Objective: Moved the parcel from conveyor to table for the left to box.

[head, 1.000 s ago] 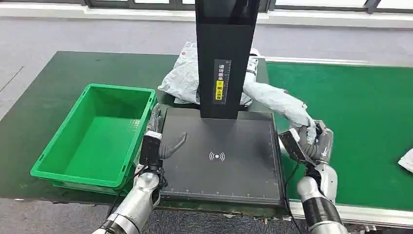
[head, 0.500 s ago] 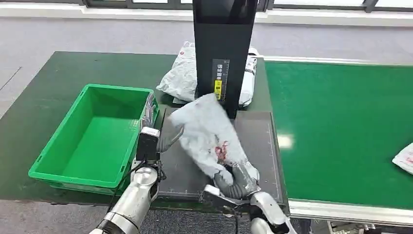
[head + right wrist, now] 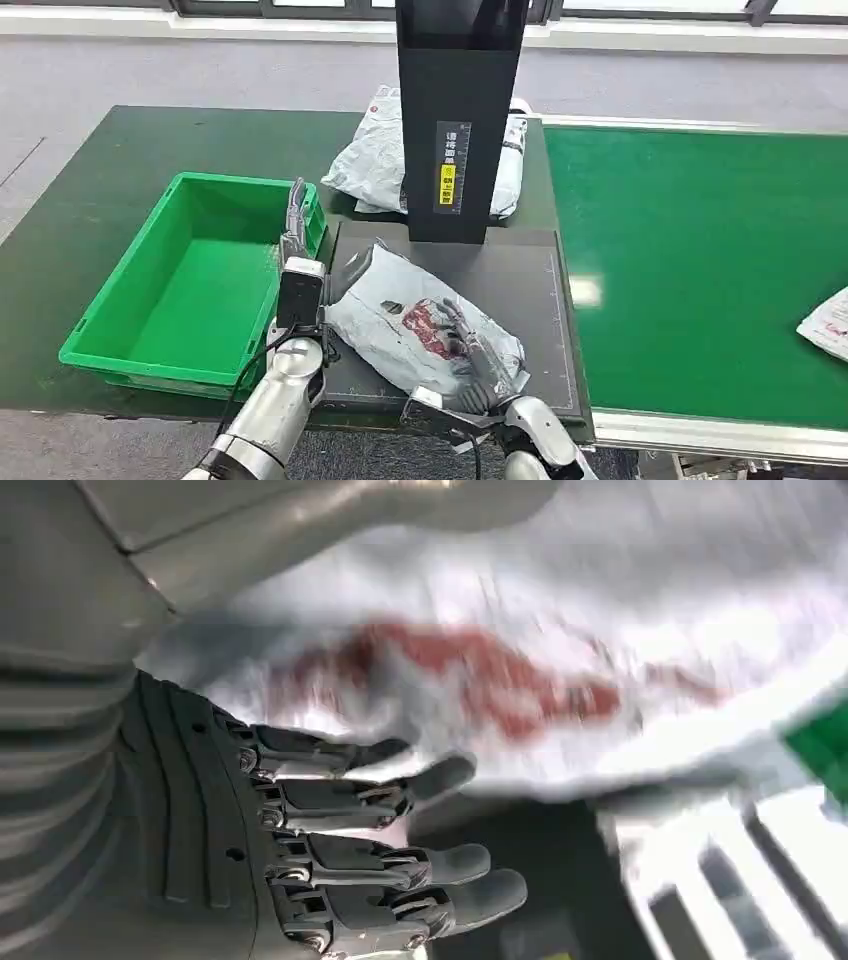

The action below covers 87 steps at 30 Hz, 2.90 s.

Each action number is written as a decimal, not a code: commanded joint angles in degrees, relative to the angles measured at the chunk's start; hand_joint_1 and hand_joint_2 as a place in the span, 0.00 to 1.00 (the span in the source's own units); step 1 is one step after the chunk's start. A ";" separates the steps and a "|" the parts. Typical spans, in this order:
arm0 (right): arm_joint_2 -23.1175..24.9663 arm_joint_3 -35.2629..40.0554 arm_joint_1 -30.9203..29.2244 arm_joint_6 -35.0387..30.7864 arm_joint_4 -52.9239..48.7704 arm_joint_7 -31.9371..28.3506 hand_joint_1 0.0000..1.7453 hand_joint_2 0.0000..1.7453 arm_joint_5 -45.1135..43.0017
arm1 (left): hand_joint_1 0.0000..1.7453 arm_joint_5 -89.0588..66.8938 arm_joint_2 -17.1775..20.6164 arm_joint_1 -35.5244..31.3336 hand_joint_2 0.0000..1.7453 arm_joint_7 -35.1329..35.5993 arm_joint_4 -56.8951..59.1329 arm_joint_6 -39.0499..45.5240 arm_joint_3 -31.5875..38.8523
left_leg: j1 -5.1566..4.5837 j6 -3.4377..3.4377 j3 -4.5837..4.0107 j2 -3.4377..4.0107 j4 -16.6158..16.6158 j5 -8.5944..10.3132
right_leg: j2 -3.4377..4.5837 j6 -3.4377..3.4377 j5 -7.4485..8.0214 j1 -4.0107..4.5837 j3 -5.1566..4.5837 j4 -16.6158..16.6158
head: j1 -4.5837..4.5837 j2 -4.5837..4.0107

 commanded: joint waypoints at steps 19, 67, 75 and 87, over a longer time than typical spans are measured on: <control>7.07 -25.65 -3.21 -17.36 -3.33 -17.60 0.00 1.00 -21.24 | 0.00 -33.18 4.03 -10.59 1.00 17.05 32.36 -22.43 -13.03 | -0.03 0.13 0.11 0.20 -0.08 0.00 | 0.10 -0.21 0.06 0.03 0.05 -0.06 | -0.02 0.00; 6.83 -26.26 6.48 -14.72 -12.44 -15.19 0.00 1.00 -24.13 | 1.00 -78.80 8.59 -17.69 1.00 38.86 3.27 9.16 18.51 | -0.01 -0.01 0.10 0.19 -0.04 0.07 | 0.13 -0.23 0.11 0.03 -0.03 0.07 | -0.02 -0.02; 6.49 -25.61 5.78 -13.62 -11.95 -13.26 0.00 1.00 -22.78 | 1.00 -81.18 19.10 -22.04 1.00 61.47 24.10 9.16 12.46 | -0.05 0.02 0.28 0.39 -0.22 0.12 | 0.27 -0.38 0.14 0.02 0.04 0.02 | -0.02 0.00; 8.03 -26.99 4.49 -9.86 -9.99 -11.13 0.00 1.00 -17.74 | 0.00 -81.18 23.26 -20.27 1.00 75.59 33.04 -13.20 6.48 | -0.01 -0.02 0.19 0.67 -0.12 0.11 | 0.51 -0.38 0.15 0.04 -0.16 0.16 | 0.00 0.00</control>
